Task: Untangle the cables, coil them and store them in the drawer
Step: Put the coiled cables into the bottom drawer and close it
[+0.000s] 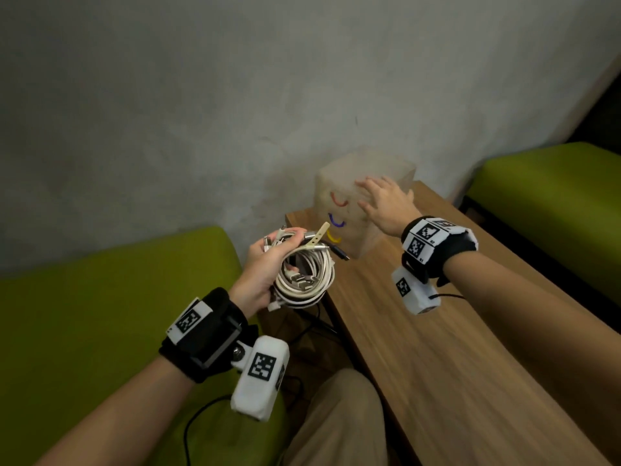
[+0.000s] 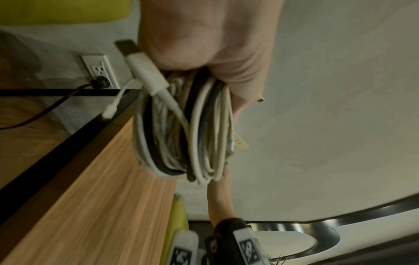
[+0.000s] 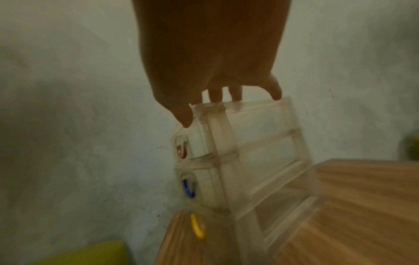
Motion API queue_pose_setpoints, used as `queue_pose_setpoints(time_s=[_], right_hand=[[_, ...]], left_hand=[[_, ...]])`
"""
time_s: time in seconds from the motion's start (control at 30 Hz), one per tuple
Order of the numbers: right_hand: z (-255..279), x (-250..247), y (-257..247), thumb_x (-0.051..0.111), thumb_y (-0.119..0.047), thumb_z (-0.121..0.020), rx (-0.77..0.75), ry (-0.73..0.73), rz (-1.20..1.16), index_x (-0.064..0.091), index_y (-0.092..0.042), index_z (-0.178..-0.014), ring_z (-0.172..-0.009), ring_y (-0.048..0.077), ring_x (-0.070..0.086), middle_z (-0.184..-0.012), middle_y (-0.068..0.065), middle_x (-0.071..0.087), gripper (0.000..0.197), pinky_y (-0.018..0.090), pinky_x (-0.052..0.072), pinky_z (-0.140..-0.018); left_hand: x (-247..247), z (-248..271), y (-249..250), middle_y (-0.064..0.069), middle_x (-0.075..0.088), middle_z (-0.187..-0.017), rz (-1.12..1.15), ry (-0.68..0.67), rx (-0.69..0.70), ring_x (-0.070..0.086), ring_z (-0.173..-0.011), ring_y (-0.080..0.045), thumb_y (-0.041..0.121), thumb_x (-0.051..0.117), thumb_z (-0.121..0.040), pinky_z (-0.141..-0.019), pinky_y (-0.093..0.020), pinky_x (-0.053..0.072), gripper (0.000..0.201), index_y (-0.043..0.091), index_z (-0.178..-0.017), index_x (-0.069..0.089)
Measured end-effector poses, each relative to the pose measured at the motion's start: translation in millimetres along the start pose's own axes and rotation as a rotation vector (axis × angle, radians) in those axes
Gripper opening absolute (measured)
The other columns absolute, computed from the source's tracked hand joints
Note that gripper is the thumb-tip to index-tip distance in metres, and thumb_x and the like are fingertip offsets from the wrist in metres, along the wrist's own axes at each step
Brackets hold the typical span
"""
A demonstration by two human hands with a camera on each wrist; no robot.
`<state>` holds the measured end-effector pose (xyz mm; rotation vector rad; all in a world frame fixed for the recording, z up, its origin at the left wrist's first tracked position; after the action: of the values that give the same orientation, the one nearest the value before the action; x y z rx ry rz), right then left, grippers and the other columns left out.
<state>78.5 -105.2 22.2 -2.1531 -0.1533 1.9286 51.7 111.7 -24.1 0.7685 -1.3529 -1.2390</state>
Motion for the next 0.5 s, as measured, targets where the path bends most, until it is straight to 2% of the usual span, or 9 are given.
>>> queue_pose_setpoints(time_s=[0.13,0.23,0.33,0.4,0.47,0.5], right_hand=[[34,-6,8,0.038,-0.025,-0.098,-0.144,-0.099,0.001,0.030,-0.027,-0.141,-0.144,0.022,0.012,-0.154,-0.002,0.022,0.044,0.059,0.014,-0.112],[59,-12,21,0.038,-0.017,-0.098,-0.196,-0.141,-0.007,0.030,-0.028,-0.141,-0.144,0.018,0.011,-0.154,-0.005,0.021,0.046,0.054,0.010,-0.115],[77,-19,30,0.038,-0.009,-0.096,-0.214,-0.122,0.020,0.033,-0.027,-0.140,-0.144,0.018,0.014,-0.153,-0.006,0.026,0.048,0.054,0.014,-0.114],[91,-19,27,0.041,-0.006,-0.094,-0.190,-0.051,0.012,0.033,-0.025,-0.141,-0.143,0.021,0.016,-0.152,-0.003,0.027,0.052,0.052,0.019,-0.113],[112,-19,23,0.046,-0.001,-0.087,-0.072,0.148,-0.050,0.035,-0.017,-0.139,-0.139,0.027,0.024,-0.148,0.006,0.033,0.055,0.048,0.026,-0.110],[126,-18,23,0.048,0.000,-0.084,0.012,0.272,-0.068,0.040,-0.012,-0.133,-0.131,0.031,0.034,-0.140,0.011,0.040,0.051,0.045,0.033,-0.104]], left_hand=[[23,8,0,-0.003,0.070,-0.072,-0.061,-0.124,-0.059,0.063,-0.063,-0.016,0.016,0.063,-0.083,-0.054,-0.022,0.052,0.009,0.012,-0.089,0.069],[48,23,5,0.001,0.070,-0.067,-0.113,-0.270,-0.060,0.064,-0.057,-0.009,0.014,0.060,-0.085,-0.049,-0.016,0.050,0.008,0.013,-0.086,0.068],[69,31,8,0.004,0.070,-0.062,-0.119,-0.335,-0.048,0.064,-0.053,-0.006,0.010,0.059,-0.086,-0.048,-0.014,0.049,0.007,0.011,-0.086,0.066],[80,32,8,0.003,0.071,-0.067,-0.127,-0.347,-0.041,0.066,-0.063,-0.009,0.012,0.061,-0.084,-0.057,-0.017,0.054,0.007,0.012,-0.085,0.067],[88,30,7,0.003,0.072,-0.069,-0.144,-0.340,-0.029,0.066,-0.066,-0.010,0.014,0.062,-0.083,-0.062,-0.021,0.053,0.007,0.014,-0.084,0.069],[92,28,8,0.004,0.072,-0.070,-0.150,-0.336,-0.025,0.065,-0.067,-0.010,0.015,0.063,-0.083,-0.062,-0.021,0.053,0.006,0.015,-0.083,0.069]])
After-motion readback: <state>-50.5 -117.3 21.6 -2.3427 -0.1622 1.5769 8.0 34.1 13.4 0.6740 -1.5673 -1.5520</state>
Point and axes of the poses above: each hand's wrist, its own z-axis away from the middle knuckle, its own x-axis out of the palm, y = z × x, the point moved 7 cm from there along -z, towards the middle knuckle
